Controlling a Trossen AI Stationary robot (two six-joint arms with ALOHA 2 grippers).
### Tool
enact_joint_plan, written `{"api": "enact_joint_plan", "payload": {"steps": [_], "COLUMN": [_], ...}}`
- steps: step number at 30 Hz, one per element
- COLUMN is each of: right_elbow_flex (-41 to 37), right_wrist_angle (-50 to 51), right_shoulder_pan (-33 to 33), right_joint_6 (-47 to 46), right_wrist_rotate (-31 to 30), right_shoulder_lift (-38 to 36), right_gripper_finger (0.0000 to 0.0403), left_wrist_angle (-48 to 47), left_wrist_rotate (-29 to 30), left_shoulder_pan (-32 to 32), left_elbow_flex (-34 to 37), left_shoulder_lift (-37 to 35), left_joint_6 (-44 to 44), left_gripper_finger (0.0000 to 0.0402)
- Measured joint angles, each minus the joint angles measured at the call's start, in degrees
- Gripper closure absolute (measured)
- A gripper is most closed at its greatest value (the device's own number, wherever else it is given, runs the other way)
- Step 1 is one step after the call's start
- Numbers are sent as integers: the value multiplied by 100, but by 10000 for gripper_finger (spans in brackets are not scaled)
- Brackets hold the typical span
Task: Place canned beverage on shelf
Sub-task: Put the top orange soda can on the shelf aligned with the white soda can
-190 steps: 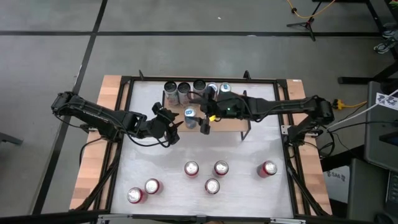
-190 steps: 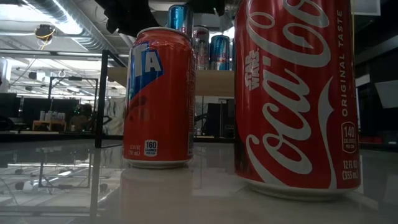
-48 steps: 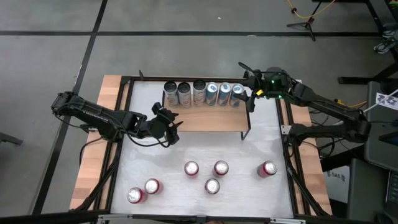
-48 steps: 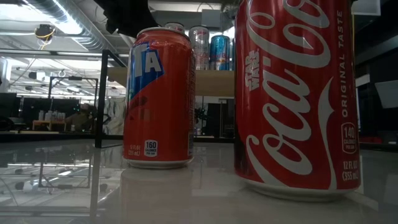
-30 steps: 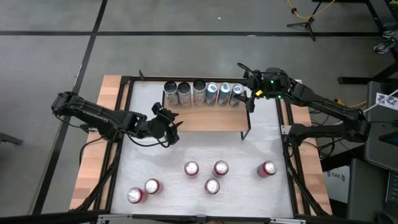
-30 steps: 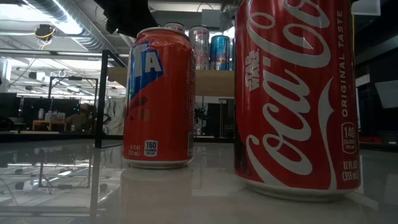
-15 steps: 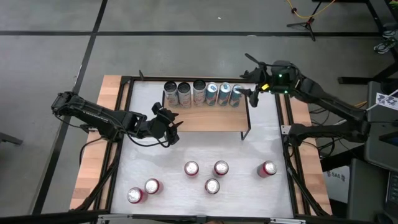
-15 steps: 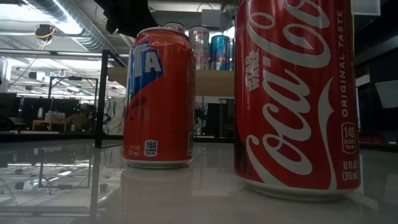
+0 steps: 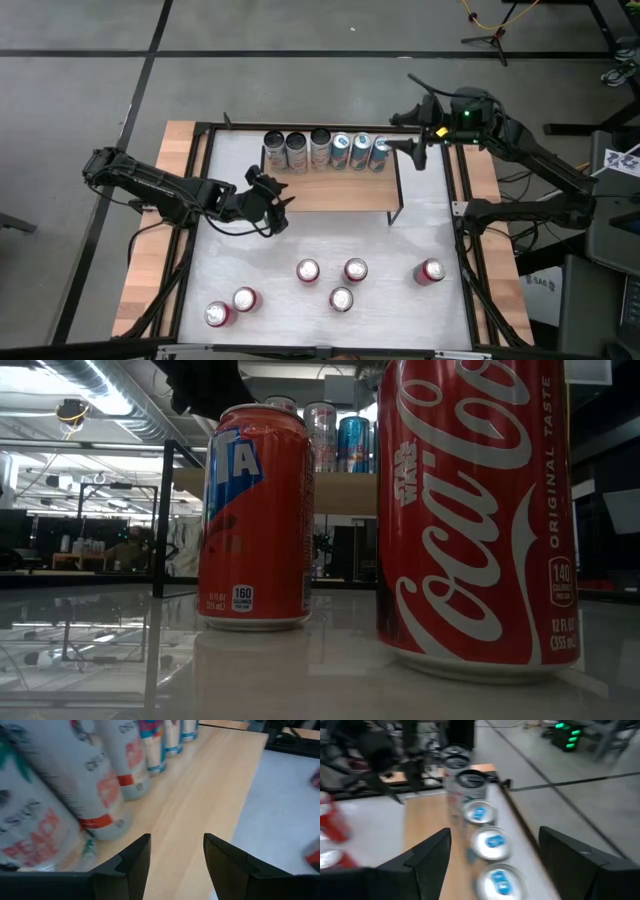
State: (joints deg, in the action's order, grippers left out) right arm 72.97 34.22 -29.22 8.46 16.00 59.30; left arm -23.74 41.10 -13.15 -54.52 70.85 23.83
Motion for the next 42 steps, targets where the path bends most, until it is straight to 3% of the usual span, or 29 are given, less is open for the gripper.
{"api": "enact_joint_plan", "payload": {"steps": [5, 11, 25, 32, 42], "right_elbow_flex": [0, 0, 0, 0, 0], "right_wrist_angle": [20, 20, 8, 11, 11], "right_shoulder_pan": [39, 591, 2147, 2474, 2475], "right_joint_6": [-71, -69, -67, -67, -67], "right_wrist_rotate": [500, 441, 257, -296, -301], "right_shoulder_lift": [1, 8, 10, 10, 10], "right_gripper_finger": [111, 111, 111, 111, 111], "left_wrist_angle": [177, 397, 477, 693, 734], "left_wrist_rotate": [-761, -1785, -2246, -2221, -2331], "left_shoulder_pan": [-15, -213, -402, -404, -428], "left_elbow_flex": [0, 0, 0, 0, 0], "left_shoulder_lift": [0, 0, 0, 0, 53], "left_joint_6": [2, 7, 6, -42, -190], "left_gripper_finger": [227, 227, 223, 157, 49]}}
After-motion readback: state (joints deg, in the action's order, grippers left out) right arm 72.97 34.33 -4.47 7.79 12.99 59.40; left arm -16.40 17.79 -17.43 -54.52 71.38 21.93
